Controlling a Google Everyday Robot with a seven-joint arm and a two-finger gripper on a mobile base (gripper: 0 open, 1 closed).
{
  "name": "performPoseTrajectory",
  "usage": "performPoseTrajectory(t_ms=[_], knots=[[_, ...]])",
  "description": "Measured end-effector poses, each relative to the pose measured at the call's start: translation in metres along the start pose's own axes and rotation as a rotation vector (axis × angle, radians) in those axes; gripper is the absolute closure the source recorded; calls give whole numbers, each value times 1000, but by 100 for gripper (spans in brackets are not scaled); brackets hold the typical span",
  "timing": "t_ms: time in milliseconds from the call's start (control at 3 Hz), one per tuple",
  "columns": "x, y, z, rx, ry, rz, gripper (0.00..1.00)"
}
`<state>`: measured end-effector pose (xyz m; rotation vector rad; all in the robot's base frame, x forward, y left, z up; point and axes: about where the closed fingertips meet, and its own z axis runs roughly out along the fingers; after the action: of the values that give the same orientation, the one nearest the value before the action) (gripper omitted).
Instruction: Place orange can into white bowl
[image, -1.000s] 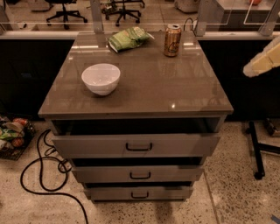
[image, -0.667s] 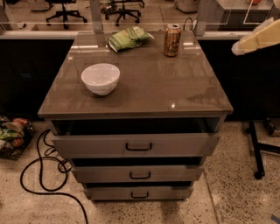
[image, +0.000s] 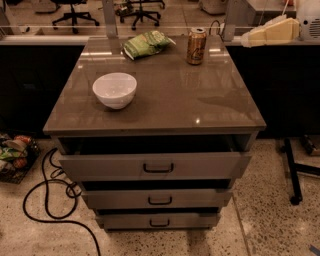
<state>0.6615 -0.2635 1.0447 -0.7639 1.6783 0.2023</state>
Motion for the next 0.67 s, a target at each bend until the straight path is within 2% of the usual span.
performPoseTrajectory(t_ms=[333,667], knots=[[0,0,0,0,0,0,0],[6,-12,23,29,-29,18,0]])
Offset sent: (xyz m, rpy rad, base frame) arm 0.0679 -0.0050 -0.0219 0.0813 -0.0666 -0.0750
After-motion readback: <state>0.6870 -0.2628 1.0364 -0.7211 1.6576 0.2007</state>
